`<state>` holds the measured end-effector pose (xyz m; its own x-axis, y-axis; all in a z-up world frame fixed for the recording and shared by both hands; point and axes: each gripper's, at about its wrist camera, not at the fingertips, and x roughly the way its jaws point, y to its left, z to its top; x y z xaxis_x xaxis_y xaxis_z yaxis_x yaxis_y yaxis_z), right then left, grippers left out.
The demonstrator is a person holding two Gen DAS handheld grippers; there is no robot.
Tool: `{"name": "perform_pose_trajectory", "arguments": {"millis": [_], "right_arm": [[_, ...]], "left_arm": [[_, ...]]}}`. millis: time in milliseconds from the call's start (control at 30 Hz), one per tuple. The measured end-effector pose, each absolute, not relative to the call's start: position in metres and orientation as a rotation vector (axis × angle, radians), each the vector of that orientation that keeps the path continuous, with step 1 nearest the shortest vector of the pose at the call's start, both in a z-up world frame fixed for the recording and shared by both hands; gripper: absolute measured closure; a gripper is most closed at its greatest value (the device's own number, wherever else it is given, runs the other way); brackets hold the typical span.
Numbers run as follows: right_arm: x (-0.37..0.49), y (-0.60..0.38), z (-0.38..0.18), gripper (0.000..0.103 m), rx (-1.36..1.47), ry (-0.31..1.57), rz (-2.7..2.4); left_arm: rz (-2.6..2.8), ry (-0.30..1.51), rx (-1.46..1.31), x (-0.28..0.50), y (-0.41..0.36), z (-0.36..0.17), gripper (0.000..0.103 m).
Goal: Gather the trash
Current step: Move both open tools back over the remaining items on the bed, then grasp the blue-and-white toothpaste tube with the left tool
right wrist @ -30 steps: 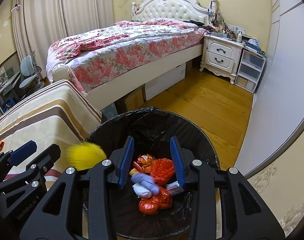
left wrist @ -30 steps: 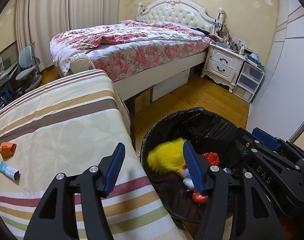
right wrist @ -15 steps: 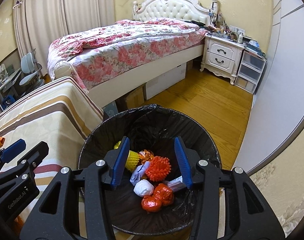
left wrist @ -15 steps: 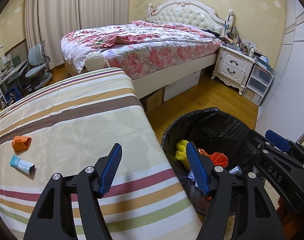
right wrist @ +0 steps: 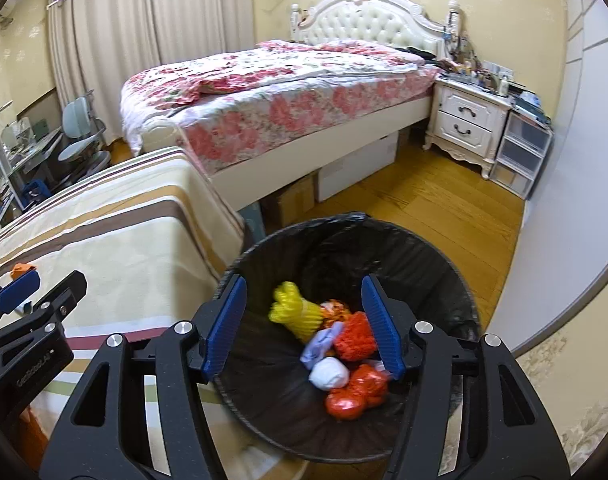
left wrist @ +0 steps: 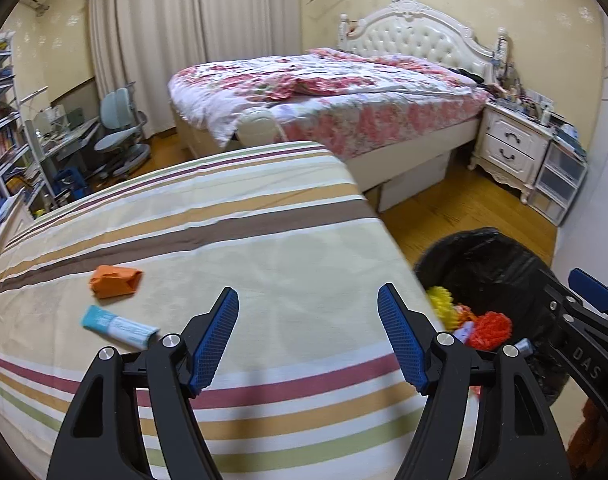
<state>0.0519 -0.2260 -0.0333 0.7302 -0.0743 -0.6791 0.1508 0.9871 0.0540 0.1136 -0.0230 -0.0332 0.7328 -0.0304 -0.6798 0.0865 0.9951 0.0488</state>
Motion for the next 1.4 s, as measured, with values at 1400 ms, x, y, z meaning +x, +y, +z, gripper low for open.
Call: {"name": "perform_pose_trajectory", "arguments": {"millis": [1400], "right_arm": [[0.051, -0.105, -0.043, 0.038, 0.005, 0.817, 0.136]], "left_arm": [[0.122, 0.901, -0.089, 0.088, 0.135, -0.053, 0.053]]}}
